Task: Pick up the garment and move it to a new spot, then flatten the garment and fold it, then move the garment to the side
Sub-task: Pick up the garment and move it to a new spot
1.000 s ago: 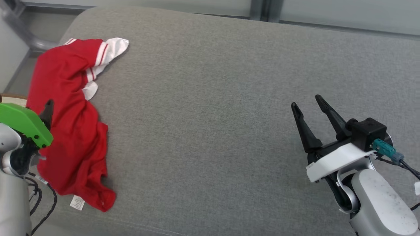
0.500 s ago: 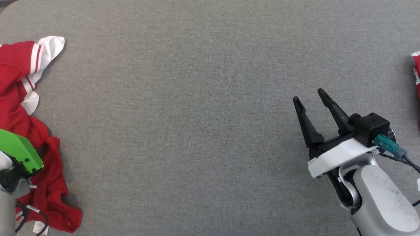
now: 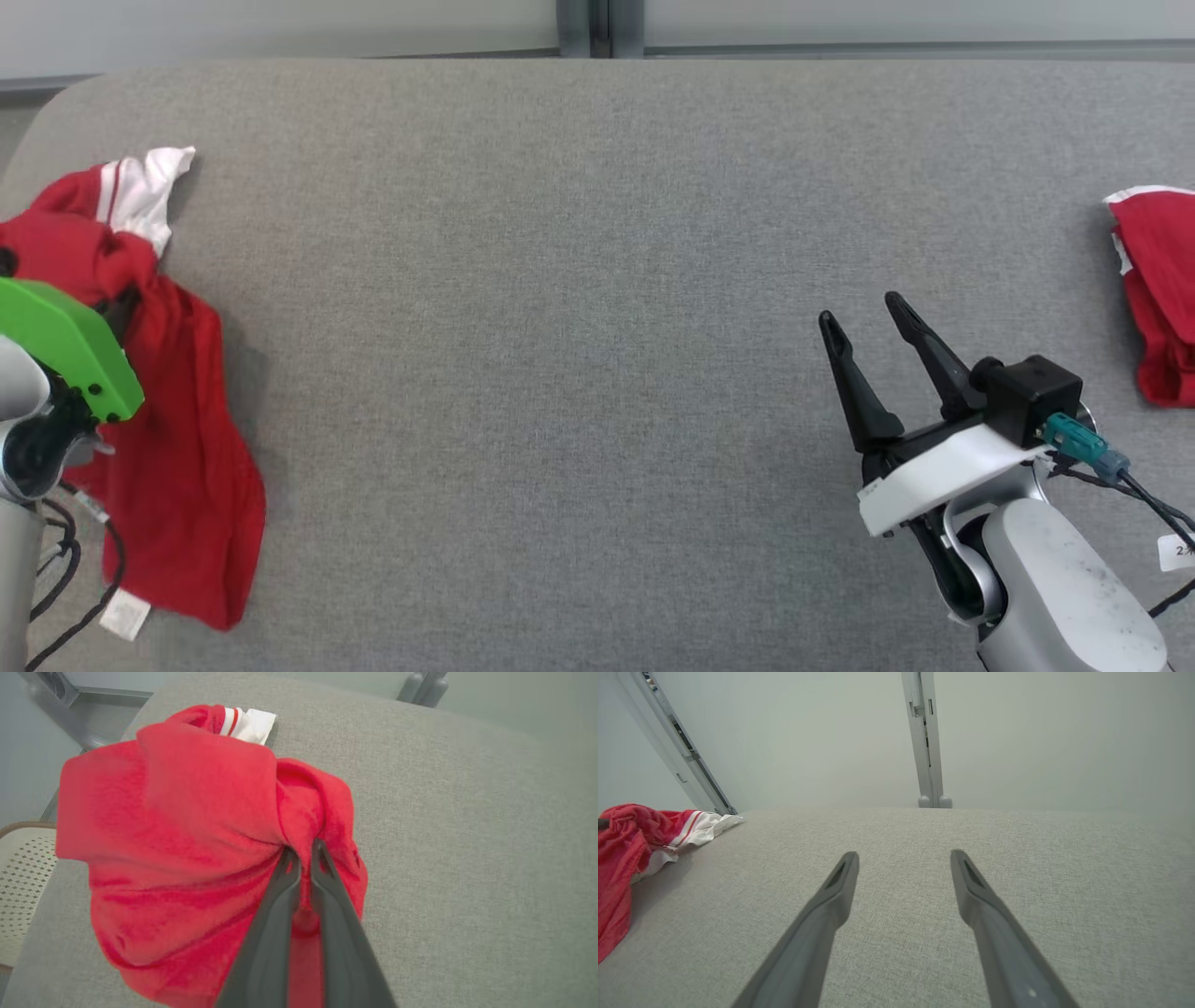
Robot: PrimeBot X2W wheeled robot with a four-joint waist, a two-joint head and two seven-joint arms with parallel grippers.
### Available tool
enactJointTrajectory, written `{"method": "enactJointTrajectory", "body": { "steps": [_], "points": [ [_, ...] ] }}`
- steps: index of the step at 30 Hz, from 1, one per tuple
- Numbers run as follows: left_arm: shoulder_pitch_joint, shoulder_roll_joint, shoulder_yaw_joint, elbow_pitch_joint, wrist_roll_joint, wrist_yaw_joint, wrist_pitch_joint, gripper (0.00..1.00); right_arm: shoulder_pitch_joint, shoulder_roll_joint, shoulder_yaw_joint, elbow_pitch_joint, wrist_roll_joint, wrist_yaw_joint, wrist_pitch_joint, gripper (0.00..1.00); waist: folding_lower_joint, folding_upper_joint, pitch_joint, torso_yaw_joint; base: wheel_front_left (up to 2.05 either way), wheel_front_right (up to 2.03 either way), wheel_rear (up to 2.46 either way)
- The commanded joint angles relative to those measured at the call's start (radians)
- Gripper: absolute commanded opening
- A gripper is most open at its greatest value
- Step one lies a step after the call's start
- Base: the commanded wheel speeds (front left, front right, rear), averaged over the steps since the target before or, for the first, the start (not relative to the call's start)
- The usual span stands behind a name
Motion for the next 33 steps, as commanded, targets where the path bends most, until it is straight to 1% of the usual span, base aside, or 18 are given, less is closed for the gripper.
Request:
{"method": "enactJointTrajectory", "body": {
  "steps": [1,3,5,6,8,10,15,17,20,21,23,25,26,27,28,29,31,33],
  "points": [
    [0.016,0.012,-0.012,-0.045,-0.027,-0.003,0.000,0.00,0.017,0.002,-0.004,0.008,0.011,0.000,-0.009,1.00,0.0000,0.0000,-0.056,-0.029,0.00,0.00,0.00],
    [0.029,0.012,-0.028,-0.124,-0.078,-0.003,0.007,0.00,0.024,0.008,-0.007,0.015,0.013,0.000,-0.015,1.00,0.0000,0.0000,-0.079,-0.048,0.00,0.00,0.00],
    [0.039,0.025,-0.044,-0.197,-0.090,-0.003,0.013,0.00,0.031,0.013,-0.013,0.020,0.016,0.000,-0.019,1.00,0.0000,0.0000,-0.096,-0.070,0.00,0.00,0.00],
    [0.046,0.023,-0.054,-0.235,-0.097,-0.003,0.014,0.00,0.033,0.015,-0.017,0.022,0.016,0.000,-0.022,1.00,0.0000,0.0000,-0.103,-0.083,0.00,0.00,0.00],
    [0.064,0.002,-0.057,-0.296,-0.119,-0.003,0.013,0.00,0.034,0.020,-0.022,0.023,0.016,0.000,-0.027,1.00,0.0000,0.0000,-0.116,-0.112,0.00,0.00,0.00],
    [0.081,-0.013,-0.067,-0.358,-0.121,0.010,0.016,0.00,0.033,0.022,-0.028,0.023,0.015,0.000,-0.028,1.00,0.0000,0.0000,-0.125,-0.142,0.00,0.00,0.00],
    [0.110,-0.089,-0.105,-0.479,-0.114,0.059,0.006,0.00,0.033,0.021,-0.047,0.019,0.011,0.000,-0.032,1.00,0.0000,0.0000,-0.127,-0.218,0.00,0.00,0.00],
    [0.105,-0.132,-0.116,-0.493,-0.111,0.081,-0.016,0.00,0.029,0.023,-0.049,0.017,0.011,0.000,-0.033,1.00,0.0000,0.0000,-0.120,-0.247,0.00,0.00,0.00],
    [0.085,-0.199,-0.132,-0.465,-0.098,0.103,-0.060,0.00,0.019,0.028,-0.047,0.019,0.012,0.000,-0.034,1.00,0.0000,0.0000,-0.108,-0.287,0.00,0.00,0.00],
    [0.076,-0.226,-0.139,-0.440,-0.095,0.104,-0.082,0.00,0.014,0.029,-0.045,0.020,0.013,0.000,-0.035,1.00,0.0000,0.0000,-0.103,-0.302,0.00,0.00,0.00],
    [0.071,-0.280,-0.150,-0.384,-0.100,0.091,-0.127,0.00,0.006,0.033,-0.039,0.023,0.015,0.000,-0.036,1.00,0.0000,0.0000,-0.094,-0.328,0.00,0.00,0.00],
    [0.066,-0.322,-0.165,-0.308,-0.097,0.074,-0.167,0.00,0.004,0.037,-0.037,0.026,0.018,0.000,-0.036,1.00,0.0000,0.0000,-0.085,-0.349,0.00,0.00,0.00],
    [0.063,-0.340,-0.170,-0.270,-0.097,0.067,-0.185,0.05,0.002,0.039,-0.036,0.028,0.018,0.000,-0.035,1.00,0.0000,0.0000,-0.082,-0.355,0.00,0.00,0.00],
    [0.057,-0.354,-0.184,-0.220,-0.084,0.059,-0.204,0.63,-0.002,0.042,-0.031,0.029,0.018,0.000,-0.035,1.00,0.0000,0.0000,-0.078,-0.362,0.00,0.00,0.00],
    [0.052,-0.366,-0.198,-0.180,-0.075,0.050,-0.220,1.00,-0.005,0.044,-0.029,0.030,0.019,0.000,-0.035,1.00,0.0000,0.0000,-0.075,-0.366,0.00,0.00,0.00],
    [0.045,-0.379,-0.208,-0.131,-0.065,0.041,-0.242,1.00,-0.007,0.045,-0.027,0.033,0.020,0.000,-0.035,1.00,0.0000,0.0000,-0.072,-0.367,0.00,0.00,0.00],
    [0.031,-0.389,-0.229,-0.055,-0.036,0.030,-0.292,1.00,-0.008,0.047,-0.024,0.035,0.021,0.000,-0.036,1.00,0.0000,0.0000,-0.070,-0.367,0.00,0.00,0.00],
    [0.016,-0.404,-0.242,0.000,-0.025,0.020,-0.343,1.00,-0.006,0.045,-0.028,0.035,0.020,0.000,-0.036,1.00,0.0000,0.0000,-0.072,-0.353,0.00,0.00,0.00]
  ]
}}
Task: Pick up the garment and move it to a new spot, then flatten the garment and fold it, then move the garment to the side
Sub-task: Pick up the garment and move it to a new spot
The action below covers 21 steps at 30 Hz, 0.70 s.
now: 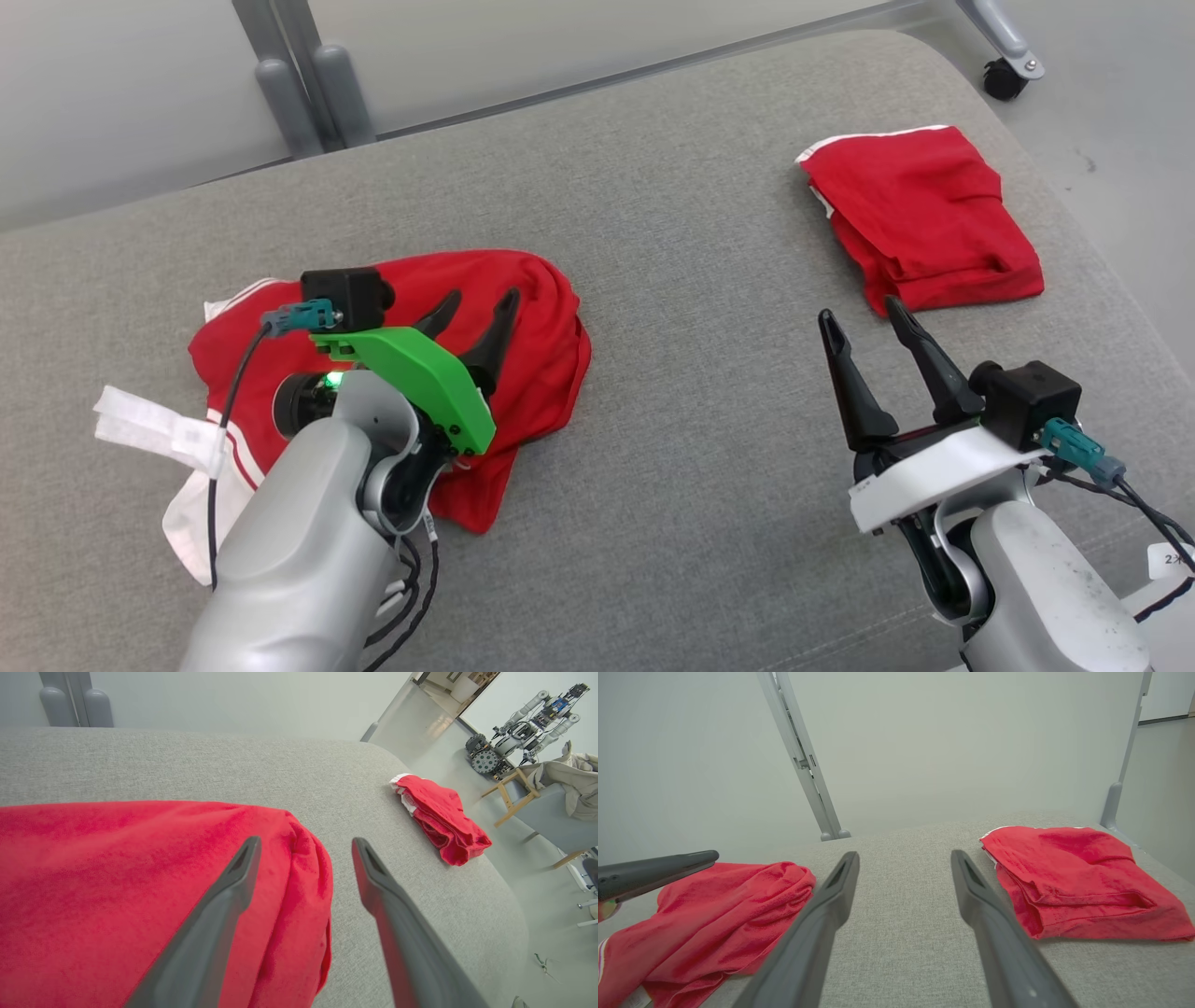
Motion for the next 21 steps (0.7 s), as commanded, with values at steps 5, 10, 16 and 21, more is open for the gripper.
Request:
{"method": "enactJointTrajectory", "body": {
  "steps": [5,10,16,21],
  "points": [
    [-0.041,0.001,-0.031,0.060,0.036,-0.020,-0.110,1.00,0.010,-0.016,-0.004,0.003,0.002,0.000,-0.004,1.00,0.0000,-0.0001,-0.017,0.066,0.00,0.00,0.00],
    [-0.011,0.042,-0.039,0.034,0.055,-0.024,-0.207,1.00,0.037,-0.028,-0.009,0.003,-0.001,0.000,-0.004,1.00,0.0000,-0.0001,-0.056,0.139,0.00,0.00,0.00],
    [0.078,0.128,-0.024,-0.056,0.112,0.024,-0.305,1.00,0.071,-0.038,-0.022,-0.004,-0.006,0.000,-0.004,1.00,0.0000,-0.0001,-0.103,0.196,0.00,0.00,0.00],
    [0.218,0.202,-0.002,-0.196,0.163,0.103,-0.351,1.00,0.110,-0.039,-0.031,-0.017,-0.008,0.000,-0.004,1.00,0.0000,-0.0001,-0.134,0.213,0.00,0.00,0.00]
  ]
}}
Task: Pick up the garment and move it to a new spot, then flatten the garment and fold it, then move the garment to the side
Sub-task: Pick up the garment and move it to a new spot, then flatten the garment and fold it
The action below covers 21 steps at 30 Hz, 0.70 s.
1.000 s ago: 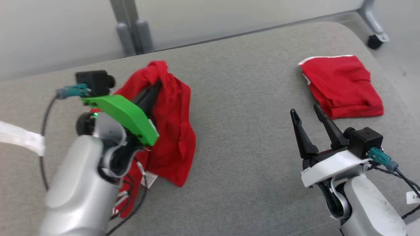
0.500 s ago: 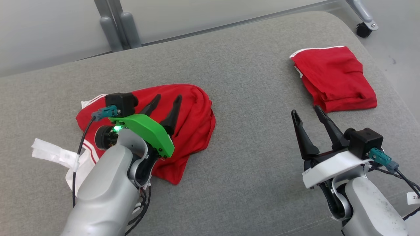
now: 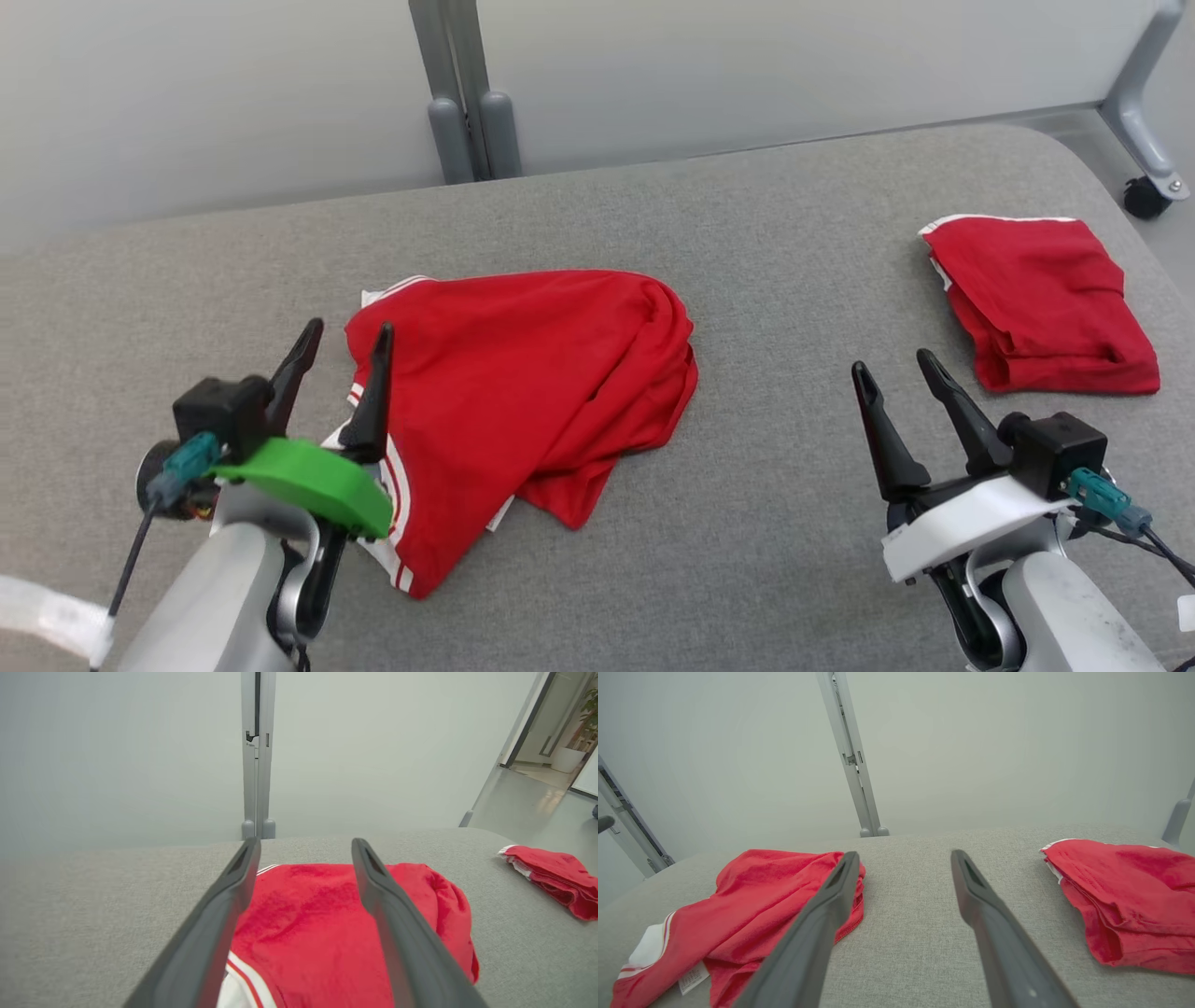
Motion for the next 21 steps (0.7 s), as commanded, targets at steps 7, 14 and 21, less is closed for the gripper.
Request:
{"method": "enactJointTrajectory", "body": {
  "steps": [7,14,21],
  "points": [
    [0.241,0.060,0.044,-0.244,0.090,0.120,-0.026,1.00,0.079,0.006,-0.040,-0.030,-0.010,0.000,-0.003,1.00,0.0000,-0.0001,-0.052,0.040,0.00,0.00,0.00],
    [0.363,0.046,0.079,-0.353,0.118,0.172,-0.026,1.00,0.115,0.011,-0.070,-0.054,-0.017,0.000,-0.003,1.00,0.0000,-0.0001,-0.055,0.047,0.00,0.00,0.00],
    [0.401,0.029,0.098,-0.383,0.147,0.179,-0.026,1.00,0.116,0.006,-0.078,-0.072,-0.023,0.000,0.005,1.00,0.0000,-0.0001,-0.058,0.050,0.00,0.00,0.00]
  ]
}}
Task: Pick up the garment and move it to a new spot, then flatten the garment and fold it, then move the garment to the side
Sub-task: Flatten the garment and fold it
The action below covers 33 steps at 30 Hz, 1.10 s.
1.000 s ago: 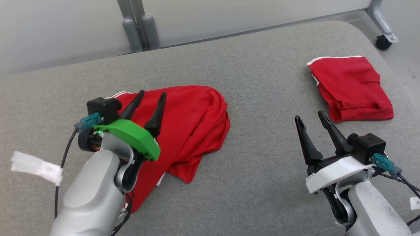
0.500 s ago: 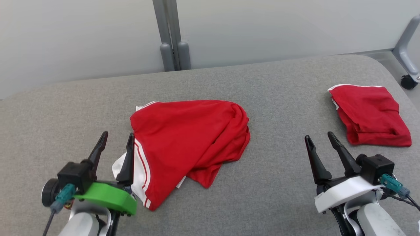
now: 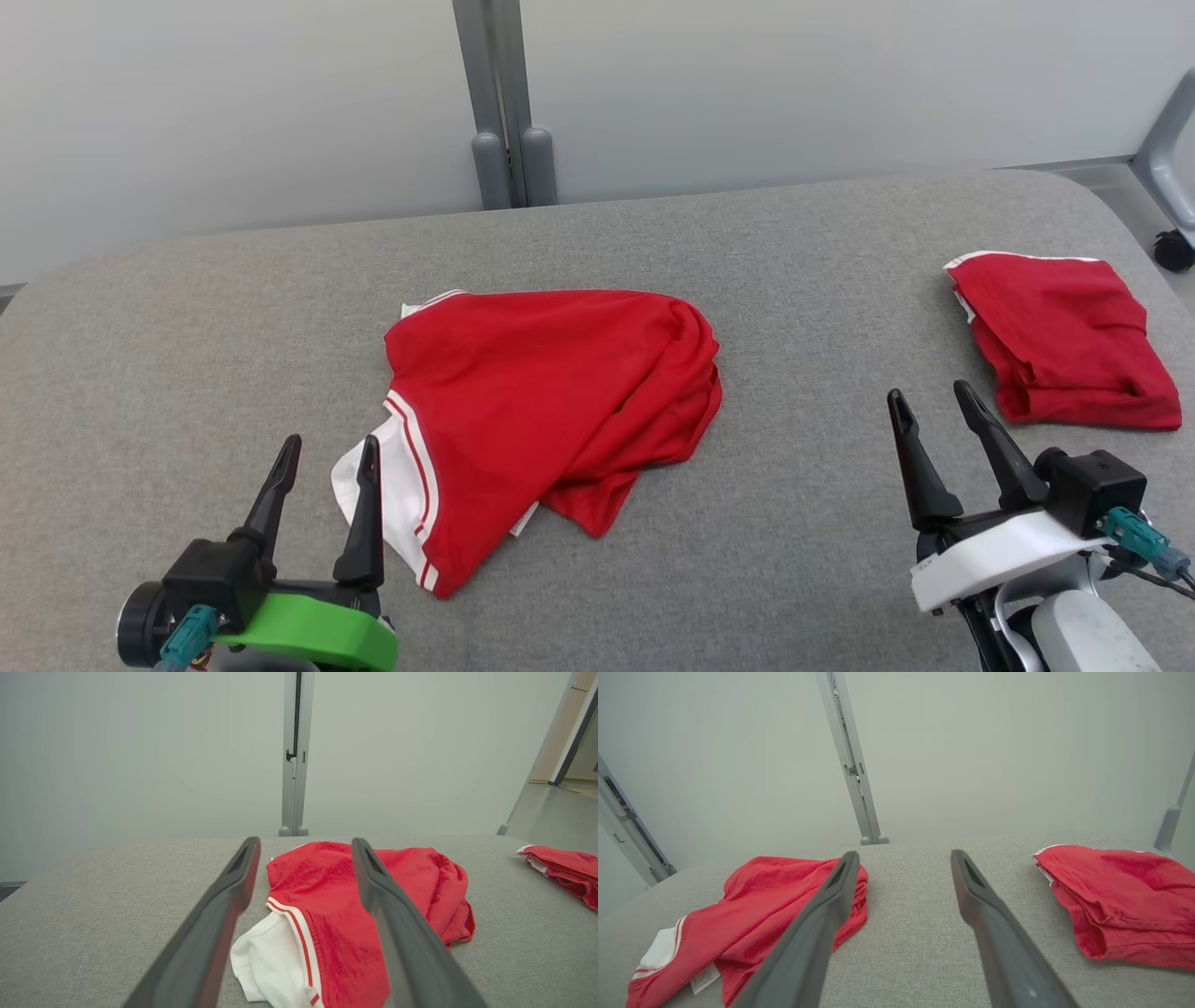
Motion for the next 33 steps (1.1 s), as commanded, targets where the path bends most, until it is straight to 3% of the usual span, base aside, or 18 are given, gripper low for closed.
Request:
{"method": "enactJointTrajectory", "body": {
  "steps": [1,14,19,26,33],
  "points": [
    [0.016,-0.003,0.006,-0.002,0.005,-0.002,-0.003,1.00,0.011,-0.004,0.000,-0.006,-0.006,0.000,0.002,1.00,0.0000,0.0000,0.000,0.000,0.00,0.00,0.00],
    [0.007,0.001,-0.001,0.056,-0.017,-0.010,0.028,1.00,0.003,-0.008,0.007,-0.013,-0.007,0.000,0.017,1.00,0.0000,0.0000,0.005,-0.011,0.00,0.00,0.00],
    [0.014,-0.013,-0.020,0.104,-0.046,-0.022,0.091,1.00,-0.007,-0.012,0.010,-0.018,-0.009,0.000,0.019,1.00,0.0000,0.0000,0.012,-0.021,0.00,0.00,0.00],
    [-0.047,-0.048,-0.070,0.269,-0.133,-0.089,0.263,1.00,-0.032,-0.015,0.018,-0.034,-0.012,0.000,0.027,1.00,0.0000,0.0000,0.042,-0.040,0.00,0.00,0.00],
    [-0.129,-0.073,-0.076,0.394,-0.171,-0.152,0.297,1.00,-0.053,-0.009,0.025,-0.044,-0.012,0.000,0.022,1.00,0.0000,0.0000,0.087,-0.068,0.00,0.00,0.00]
  ]
}}
